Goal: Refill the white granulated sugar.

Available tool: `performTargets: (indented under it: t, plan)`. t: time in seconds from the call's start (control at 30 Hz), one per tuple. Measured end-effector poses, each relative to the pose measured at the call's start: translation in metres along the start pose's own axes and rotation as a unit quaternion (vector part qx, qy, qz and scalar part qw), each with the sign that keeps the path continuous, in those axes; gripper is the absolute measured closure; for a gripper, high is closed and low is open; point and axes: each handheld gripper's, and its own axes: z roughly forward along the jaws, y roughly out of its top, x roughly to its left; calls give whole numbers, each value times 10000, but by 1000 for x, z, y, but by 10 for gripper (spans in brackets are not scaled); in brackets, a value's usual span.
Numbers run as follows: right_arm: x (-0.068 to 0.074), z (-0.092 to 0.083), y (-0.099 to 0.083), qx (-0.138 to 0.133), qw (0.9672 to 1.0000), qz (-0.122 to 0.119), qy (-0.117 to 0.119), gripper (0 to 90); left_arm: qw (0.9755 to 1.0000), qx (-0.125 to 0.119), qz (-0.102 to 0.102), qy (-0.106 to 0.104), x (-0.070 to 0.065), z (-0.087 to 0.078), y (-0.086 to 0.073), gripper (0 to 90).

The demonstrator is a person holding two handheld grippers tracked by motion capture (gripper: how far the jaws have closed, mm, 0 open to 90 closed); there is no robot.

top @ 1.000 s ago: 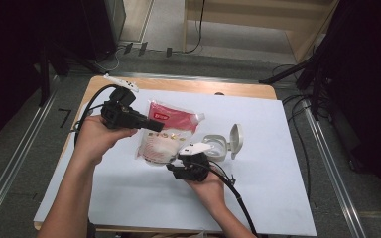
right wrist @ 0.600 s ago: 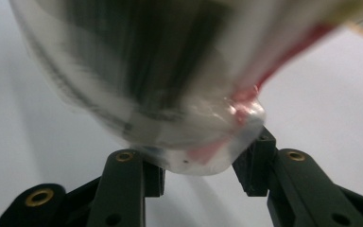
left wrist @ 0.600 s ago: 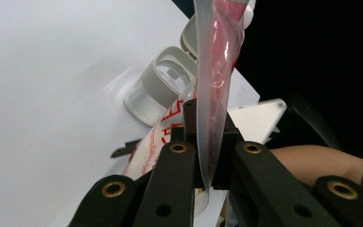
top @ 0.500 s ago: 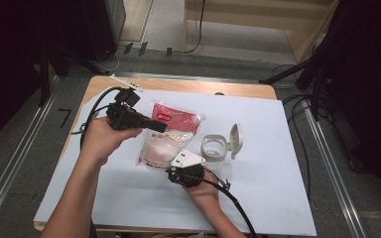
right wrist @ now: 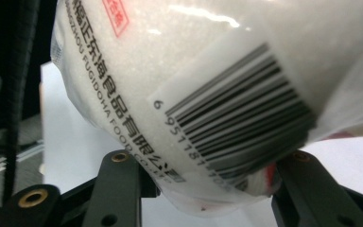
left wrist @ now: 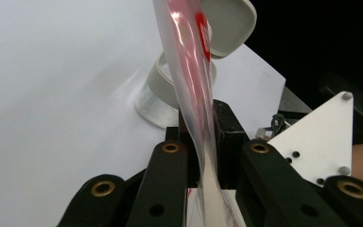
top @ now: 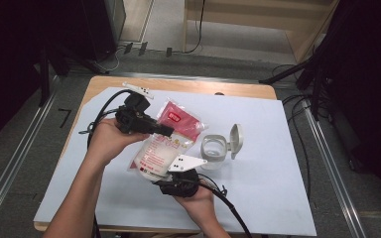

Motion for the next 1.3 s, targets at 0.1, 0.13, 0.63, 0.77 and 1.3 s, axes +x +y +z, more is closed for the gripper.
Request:
performTargets:
  t: [0.1,0.13,0.63,0.77,1.3]
  plan:
    - [-1,-4,3,-29,9997,193,173,579,9996,25,-249,-103,3,6,0,857]
    - [-1,-4,4,-42,9996,218,199,579,9996,9,-277,-99,3,8,1,862]
    - [5,-1,9,-57,9985,525,133,525,9986,40,-527,18,-13,25,9,900]
    - [4,0,10,-142,9974,702,29,468,9981,-25,-613,-63,-16,29,11,900]
    - [11,-8,7,-322,9968,732,-80,625,9987,92,-470,-148,-18,37,12,765]
